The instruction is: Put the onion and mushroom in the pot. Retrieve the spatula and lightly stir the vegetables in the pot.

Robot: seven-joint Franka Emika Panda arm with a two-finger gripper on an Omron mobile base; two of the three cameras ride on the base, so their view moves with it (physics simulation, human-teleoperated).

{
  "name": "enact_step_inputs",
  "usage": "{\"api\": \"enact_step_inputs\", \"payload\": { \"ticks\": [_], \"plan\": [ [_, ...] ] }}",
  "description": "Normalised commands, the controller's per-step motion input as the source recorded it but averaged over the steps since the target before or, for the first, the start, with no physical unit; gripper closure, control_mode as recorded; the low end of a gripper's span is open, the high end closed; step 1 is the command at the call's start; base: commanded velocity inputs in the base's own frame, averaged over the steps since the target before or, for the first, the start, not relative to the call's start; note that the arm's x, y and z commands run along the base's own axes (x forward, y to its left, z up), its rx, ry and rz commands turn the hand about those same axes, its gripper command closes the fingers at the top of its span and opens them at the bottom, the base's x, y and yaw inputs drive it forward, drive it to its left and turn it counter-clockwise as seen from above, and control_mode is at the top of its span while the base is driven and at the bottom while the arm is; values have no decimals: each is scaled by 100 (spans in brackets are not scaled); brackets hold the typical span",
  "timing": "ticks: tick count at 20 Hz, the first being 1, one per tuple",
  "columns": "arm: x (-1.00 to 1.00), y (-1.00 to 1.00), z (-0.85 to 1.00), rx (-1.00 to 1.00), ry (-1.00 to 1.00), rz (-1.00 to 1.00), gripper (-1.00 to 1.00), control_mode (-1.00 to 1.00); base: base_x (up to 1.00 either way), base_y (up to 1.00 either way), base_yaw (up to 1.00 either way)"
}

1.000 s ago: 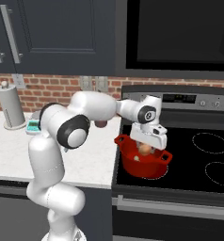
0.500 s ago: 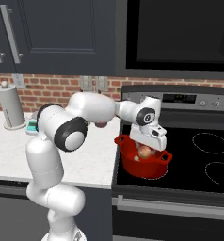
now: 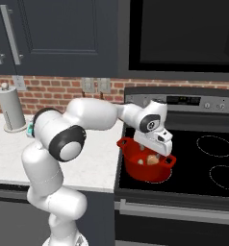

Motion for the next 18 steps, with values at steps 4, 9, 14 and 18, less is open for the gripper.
{"api": "enact_step_inputs", "payload": {
  "ticks": [4, 9, 14, 18],
  "plan": [
    [-14, -22, 9, -3, 0, 0, -100, -100, 0, 0, 0],
    [0, -8, 16, -6, 2, 0, -100, -100, 0, 0, 0],
    [5, 0, 26, -7, -1, 0, -100, -100, 0, 0, 0],
    [-11, 34, 31, -2, -12, 0, -100, -100, 0, 0, 0]
  ]
}}
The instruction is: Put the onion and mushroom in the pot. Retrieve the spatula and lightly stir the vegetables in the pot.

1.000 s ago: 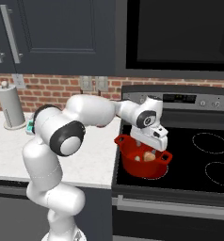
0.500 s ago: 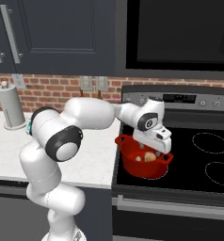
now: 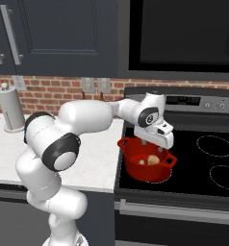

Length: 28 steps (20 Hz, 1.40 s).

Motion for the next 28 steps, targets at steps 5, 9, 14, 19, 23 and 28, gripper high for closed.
{"api": "enact_step_inputs", "payload": {
  "ticks": [5, 9, 14, 19, 23, 28],
  "plan": [
    [-33, 92, 31, -2, -22, 0, -100, -100, 0, 0, 0],
    [-37, 91, 65, 0, -14, 0, -100, -100, 0, 0, 0],
    [-40, 99, 52, 0, -2, 3, -100, -100, 0, 0, 0],
    [-18, 100, 5, 0, 0, 15, -100, -100, 0, 0, 0],
    [-1, 100, -3, -1, 0, 21, -100, -100, 0, 0, 0],
    [3, 100, -26, -5, 1, 29, -100, -100, 0, 0, 0]
  ]
}}
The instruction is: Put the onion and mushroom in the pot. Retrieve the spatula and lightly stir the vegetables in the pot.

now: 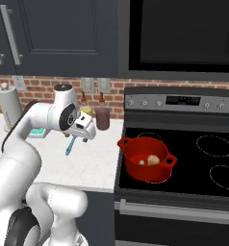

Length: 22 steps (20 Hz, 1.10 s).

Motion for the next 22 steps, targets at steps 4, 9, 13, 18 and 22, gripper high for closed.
{"api": "enact_step_inputs", "payload": {
  "ticks": [4, 9, 13, 18, 22],
  "plan": [
    [63, 100, -50, -3, 2, 27, -100, -100, 0, 0, 0],
    [99, 77, -56, 0, 7, 22, -100, -100, 0, 0, 0],
    [49, 16, -45, 0, 1, 12, -100, -100, 0, 0, 0],
    [1, 0, -10, 0, 8, 1, -100, -100, 0, 0, 0],
    [13, 8, -24, 0, 10, 0, -100, -100, 0, 0, 0]
  ]
}}
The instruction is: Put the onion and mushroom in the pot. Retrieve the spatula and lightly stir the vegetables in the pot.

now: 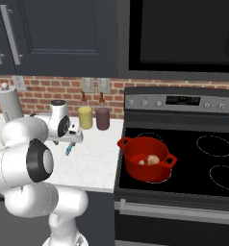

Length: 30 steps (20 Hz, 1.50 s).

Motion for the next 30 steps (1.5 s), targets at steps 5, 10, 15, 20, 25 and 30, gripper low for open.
{"api": "enact_step_inputs", "payload": {
  "ticks": [5, 10, 15, 20, 25, 30],
  "plan": [
    [25, 17, -25, 0, 7, 0, -100, -100, 0, 0, 0],
    [30, 13, -21, 0, 8, 0, -100, -100, 0, 0, 0],
    [24, 0, -30, 0, 7, 0, -100, -100, 0, 0, 0],
    [20, 0, -34, 0, 3, 0, -100, -100, 0, 0, 0],
    [15, 3, -29, 0, 2, 0, -100, -100, 0, 0, 0],
    [11, 0, -24, 0, 1, 0, -100, -100, 0, 0, 0]
  ]
}}
